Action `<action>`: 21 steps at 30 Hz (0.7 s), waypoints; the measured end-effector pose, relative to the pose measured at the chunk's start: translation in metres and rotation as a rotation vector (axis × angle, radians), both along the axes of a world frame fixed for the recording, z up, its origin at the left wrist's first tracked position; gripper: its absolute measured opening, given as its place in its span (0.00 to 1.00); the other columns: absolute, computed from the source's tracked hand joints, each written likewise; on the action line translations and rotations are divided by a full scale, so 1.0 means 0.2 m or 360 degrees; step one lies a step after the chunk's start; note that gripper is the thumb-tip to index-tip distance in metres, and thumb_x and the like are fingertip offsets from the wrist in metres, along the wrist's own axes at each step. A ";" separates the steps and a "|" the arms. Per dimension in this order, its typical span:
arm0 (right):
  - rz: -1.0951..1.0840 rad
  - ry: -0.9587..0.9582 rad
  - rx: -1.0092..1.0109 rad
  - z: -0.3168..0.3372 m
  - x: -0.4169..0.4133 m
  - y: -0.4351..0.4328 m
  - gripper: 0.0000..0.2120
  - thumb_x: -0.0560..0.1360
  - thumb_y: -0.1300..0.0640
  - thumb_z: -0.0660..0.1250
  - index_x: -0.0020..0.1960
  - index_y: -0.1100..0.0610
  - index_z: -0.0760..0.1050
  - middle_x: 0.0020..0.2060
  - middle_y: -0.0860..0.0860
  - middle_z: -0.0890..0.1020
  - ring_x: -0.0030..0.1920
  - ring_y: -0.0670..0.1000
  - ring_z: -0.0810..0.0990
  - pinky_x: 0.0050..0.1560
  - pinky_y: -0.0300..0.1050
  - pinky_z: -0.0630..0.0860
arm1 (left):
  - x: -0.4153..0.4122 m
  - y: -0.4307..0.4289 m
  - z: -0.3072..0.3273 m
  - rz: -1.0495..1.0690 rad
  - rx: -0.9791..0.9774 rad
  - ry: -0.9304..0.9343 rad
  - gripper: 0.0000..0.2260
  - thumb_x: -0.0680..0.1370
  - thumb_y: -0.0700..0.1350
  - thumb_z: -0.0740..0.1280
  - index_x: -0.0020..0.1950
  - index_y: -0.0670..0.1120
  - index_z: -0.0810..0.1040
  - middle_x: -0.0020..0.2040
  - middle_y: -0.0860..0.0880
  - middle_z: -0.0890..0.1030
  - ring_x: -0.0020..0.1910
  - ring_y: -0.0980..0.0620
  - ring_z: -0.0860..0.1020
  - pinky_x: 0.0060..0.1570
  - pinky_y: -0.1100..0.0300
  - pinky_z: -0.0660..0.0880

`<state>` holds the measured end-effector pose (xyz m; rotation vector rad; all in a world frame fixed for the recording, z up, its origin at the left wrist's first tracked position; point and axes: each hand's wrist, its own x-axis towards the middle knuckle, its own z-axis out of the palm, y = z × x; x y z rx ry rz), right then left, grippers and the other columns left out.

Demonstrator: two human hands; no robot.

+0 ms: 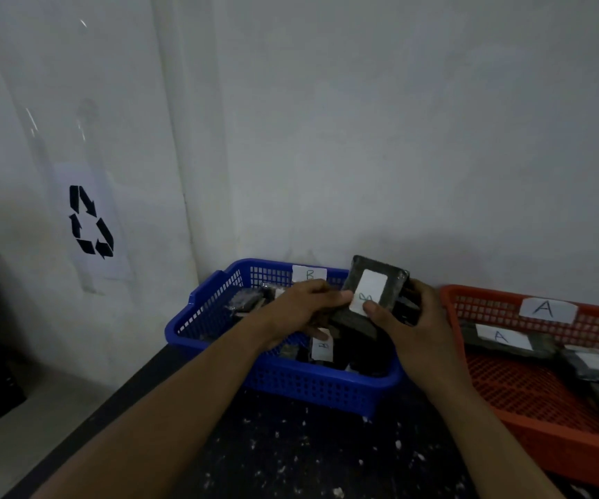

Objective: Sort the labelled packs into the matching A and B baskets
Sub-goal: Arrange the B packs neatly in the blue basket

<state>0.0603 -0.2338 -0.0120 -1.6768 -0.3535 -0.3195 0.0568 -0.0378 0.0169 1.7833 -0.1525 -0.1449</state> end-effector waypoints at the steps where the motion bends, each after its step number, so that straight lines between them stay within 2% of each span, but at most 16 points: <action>1: -0.0024 -0.0006 0.0010 -0.01 0.00 0.01 0.39 0.56 0.36 0.74 0.64 0.45 0.67 0.57 0.42 0.77 0.55 0.43 0.77 0.46 0.37 0.75 | 0.00 0.02 -0.01 -0.0008 0.0031 -0.0024 0.21 0.75 0.58 0.67 0.60 0.43 0.78 0.55 0.42 0.83 0.53 0.43 0.82 0.52 0.49 0.80; 4: -0.0098 -0.0062 0.0075 -0.03 0.01 0.03 0.38 0.54 0.39 0.78 0.58 0.43 0.66 0.52 0.40 0.78 0.49 0.39 0.79 0.43 0.36 0.77 | 0.00 0.12 0.01 0.0061 0.0022 -0.0086 0.18 0.76 0.58 0.65 0.54 0.46 0.83 0.51 0.46 0.85 0.51 0.47 0.83 0.46 0.57 0.79; 7: -0.0226 -0.0135 0.0187 -0.04 0.03 0.06 0.35 0.55 0.40 0.80 0.55 0.39 0.66 0.50 0.39 0.78 0.47 0.36 0.79 0.38 0.32 0.77 | 0.06 0.29 0.02 0.0438 0.0139 -0.0142 0.10 0.78 0.50 0.67 0.49 0.45 0.83 0.48 0.45 0.85 0.47 0.45 0.82 0.44 0.56 0.77; 8: -0.0257 -0.0160 0.0210 -0.04 0.04 0.07 0.35 0.55 0.40 0.80 0.56 0.37 0.66 0.51 0.38 0.77 0.49 0.37 0.79 0.41 0.33 0.77 | 0.08 0.36 0.01 0.0558 0.0297 -0.0174 0.07 0.78 0.47 0.67 0.47 0.44 0.82 0.47 0.44 0.84 0.45 0.46 0.81 0.44 0.56 0.76; 10: -0.0283 -0.0186 0.0202 -0.04 0.06 0.09 0.35 0.57 0.40 0.79 0.60 0.38 0.67 0.56 0.39 0.76 0.54 0.42 0.78 0.48 0.43 0.78 | 0.14 0.51 -0.01 0.0675 0.0908 -0.0220 0.05 0.77 0.45 0.68 0.50 0.46 0.81 0.48 0.45 0.83 0.47 0.47 0.79 0.49 0.54 0.75; 12: -0.0231 -0.0179 0.0202 -0.04 0.09 0.11 0.32 0.58 0.40 0.79 0.58 0.38 0.68 0.56 0.42 0.76 0.57 0.47 0.77 0.52 0.53 0.79 | 0.18 0.62 -0.05 0.0571 0.1425 -0.0153 0.12 0.77 0.46 0.68 0.60 0.47 0.78 0.58 0.45 0.80 0.54 0.47 0.78 0.54 0.56 0.73; 14: -0.0165 -0.0128 0.0176 -0.05 0.11 0.14 0.31 0.57 0.39 0.79 0.55 0.35 0.68 0.55 0.42 0.77 0.57 0.49 0.77 0.53 0.57 0.78 | 0.21 0.65 -0.09 0.0377 0.1557 -0.0059 0.20 0.76 0.47 0.69 0.68 0.47 0.73 0.64 0.45 0.76 0.58 0.47 0.75 0.56 0.58 0.70; 16: -0.0134 -0.0099 0.0079 -0.06 0.11 0.15 0.31 0.56 0.36 0.78 0.53 0.34 0.67 0.55 0.42 0.77 0.56 0.47 0.76 0.53 0.55 0.78 | 0.25 0.63 -0.14 0.0265 0.1557 -0.0043 0.25 0.75 0.49 0.71 0.69 0.47 0.70 0.66 0.45 0.75 0.58 0.48 0.74 0.55 0.59 0.69; 19: -0.0164 -0.0121 -0.0020 -0.06 0.11 0.15 0.29 0.55 0.33 0.76 0.51 0.32 0.66 0.53 0.40 0.76 0.52 0.39 0.75 0.50 0.46 0.77 | 0.31 0.61 -0.20 0.0353 0.1802 -0.0155 0.34 0.69 0.52 0.76 0.71 0.47 0.67 0.66 0.43 0.70 0.61 0.45 0.71 0.60 0.54 0.70; 21: -0.0173 -0.0123 -0.0050 -0.06 0.10 0.15 0.29 0.55 0.33 0.76 0.51 0.31 0.65 0.52 0.38 0.75 0.51 0.37 0.75 0.48 0.42 0.75 | 0.32 0.63 -0.21 0.0395 0.1910 -0.0128 0.40 0.65 0.55 0.78 0.72 0.49 0.64 0.66 0.43 0.68 0.62 0.43 0.70 0.62 0.50 0.70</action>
